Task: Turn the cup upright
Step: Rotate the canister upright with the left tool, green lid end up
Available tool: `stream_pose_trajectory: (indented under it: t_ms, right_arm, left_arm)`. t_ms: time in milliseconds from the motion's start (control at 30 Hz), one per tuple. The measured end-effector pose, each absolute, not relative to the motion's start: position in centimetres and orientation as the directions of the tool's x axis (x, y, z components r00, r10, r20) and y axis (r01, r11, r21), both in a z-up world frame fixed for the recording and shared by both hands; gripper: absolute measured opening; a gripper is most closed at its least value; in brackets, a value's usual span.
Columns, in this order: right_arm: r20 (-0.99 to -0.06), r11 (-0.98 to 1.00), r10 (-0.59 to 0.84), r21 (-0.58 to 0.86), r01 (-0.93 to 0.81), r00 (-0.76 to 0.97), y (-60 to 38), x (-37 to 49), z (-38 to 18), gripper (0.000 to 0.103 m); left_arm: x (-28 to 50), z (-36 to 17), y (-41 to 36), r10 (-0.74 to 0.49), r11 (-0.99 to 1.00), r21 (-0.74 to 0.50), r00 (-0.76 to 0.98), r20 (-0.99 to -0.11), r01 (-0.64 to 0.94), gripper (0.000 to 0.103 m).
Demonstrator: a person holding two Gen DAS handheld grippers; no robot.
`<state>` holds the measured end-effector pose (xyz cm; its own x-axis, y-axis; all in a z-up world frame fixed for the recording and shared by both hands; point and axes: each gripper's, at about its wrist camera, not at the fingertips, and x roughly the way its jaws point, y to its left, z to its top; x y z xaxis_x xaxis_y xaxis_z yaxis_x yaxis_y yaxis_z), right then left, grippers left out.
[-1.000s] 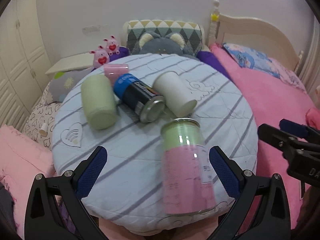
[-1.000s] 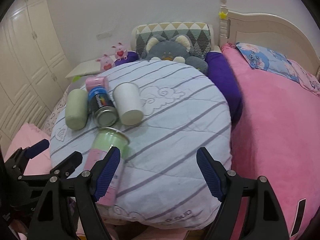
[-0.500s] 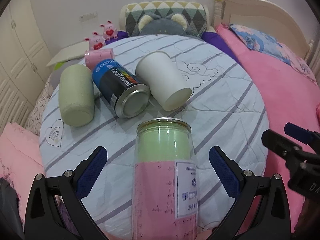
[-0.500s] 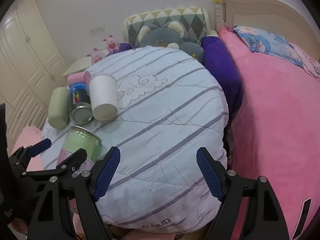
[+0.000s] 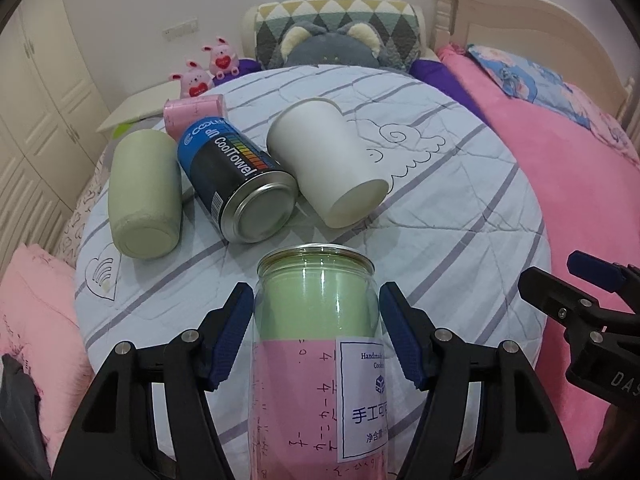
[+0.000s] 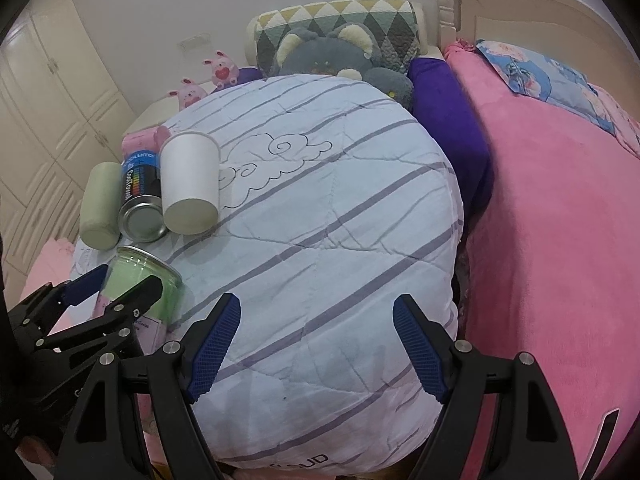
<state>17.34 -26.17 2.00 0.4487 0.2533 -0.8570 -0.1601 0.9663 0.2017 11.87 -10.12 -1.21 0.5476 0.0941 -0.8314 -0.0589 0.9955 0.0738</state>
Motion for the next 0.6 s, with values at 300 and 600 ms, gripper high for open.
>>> stream_pose_trajectory:
  t_ms: [300,600]
  right_arm:
    - [-0.861,0.968,0.248,0.198,-0.156,0.445,-26.2,17.1,2.0,0.08]
    - [-0.862,0.969,0.243,0.19,-0.16,0.446,-26.0,16.8,2.2,0.08]
  left_arm:
    - [11.7,-1.0,-10.0,0.081,0.997,0.058,0.551,-0.831,-0.06,0.067]
    - [11.0,0.8,-10.0,0.077,0.997,0.064,0.61,-0.788,-0.043,0.066]
